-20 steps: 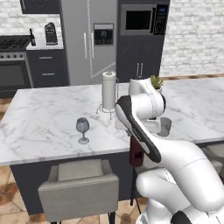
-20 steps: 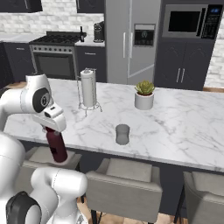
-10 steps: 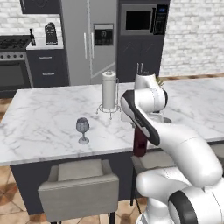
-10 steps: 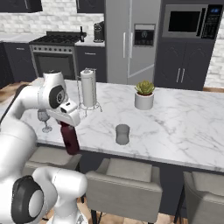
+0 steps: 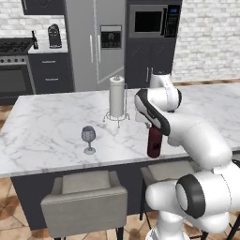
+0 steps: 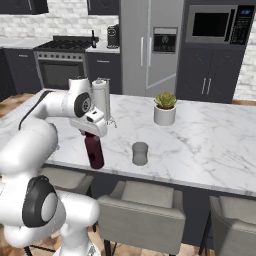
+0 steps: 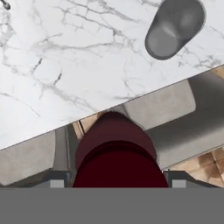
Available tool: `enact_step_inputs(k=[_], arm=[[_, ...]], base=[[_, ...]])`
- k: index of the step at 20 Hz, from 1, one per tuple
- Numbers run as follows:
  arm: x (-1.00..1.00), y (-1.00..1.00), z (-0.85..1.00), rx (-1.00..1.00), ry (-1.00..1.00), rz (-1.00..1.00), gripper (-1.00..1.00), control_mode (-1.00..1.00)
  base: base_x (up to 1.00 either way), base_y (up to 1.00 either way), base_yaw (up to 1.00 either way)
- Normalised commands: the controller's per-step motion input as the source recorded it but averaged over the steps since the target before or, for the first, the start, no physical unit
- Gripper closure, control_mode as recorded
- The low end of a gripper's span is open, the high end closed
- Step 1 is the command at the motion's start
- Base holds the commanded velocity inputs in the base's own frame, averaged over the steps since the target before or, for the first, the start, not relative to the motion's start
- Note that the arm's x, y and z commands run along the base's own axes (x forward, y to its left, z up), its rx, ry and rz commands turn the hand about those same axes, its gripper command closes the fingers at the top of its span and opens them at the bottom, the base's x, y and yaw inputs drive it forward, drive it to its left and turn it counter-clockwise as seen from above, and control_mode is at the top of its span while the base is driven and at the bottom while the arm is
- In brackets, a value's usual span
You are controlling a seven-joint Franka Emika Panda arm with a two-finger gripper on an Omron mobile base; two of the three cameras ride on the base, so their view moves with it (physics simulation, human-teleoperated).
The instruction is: There is a wine glass and glass cup on the dining counter. Place the wine bottle next to the wine glass and the juice bottle next to the glass cup.
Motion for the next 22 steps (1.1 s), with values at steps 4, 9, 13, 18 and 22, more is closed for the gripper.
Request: enact_step_inputs(k=[4, 9, 13, 18, 22], arm=[[0.35, -0.35, 0.0, 0.0, -0.04, 0.03, 1.0, -1.0], [0.18, -0.21, -0.02, 0.0, -0.08, 0.02, 1.0, -1.0], [0.21, -0.1, -0.13, 0.0, -0.08, 0.0, 1.0, -1.0], [0.3, -0.12, -0.17, 0.0, -0.05, 0.0, 1.0, -1.0], [0.2, -0.2, -0.2, 0.0, -0.03, 0.01, 1.0, -1.0]], base=[[0.0, 0.0, 0.0], [0.0, 0.0, 0.0], [0.0, 0.0, 0.0], [0.0, 0.0, 0.0], [0.0, 0.0, 0.0]])
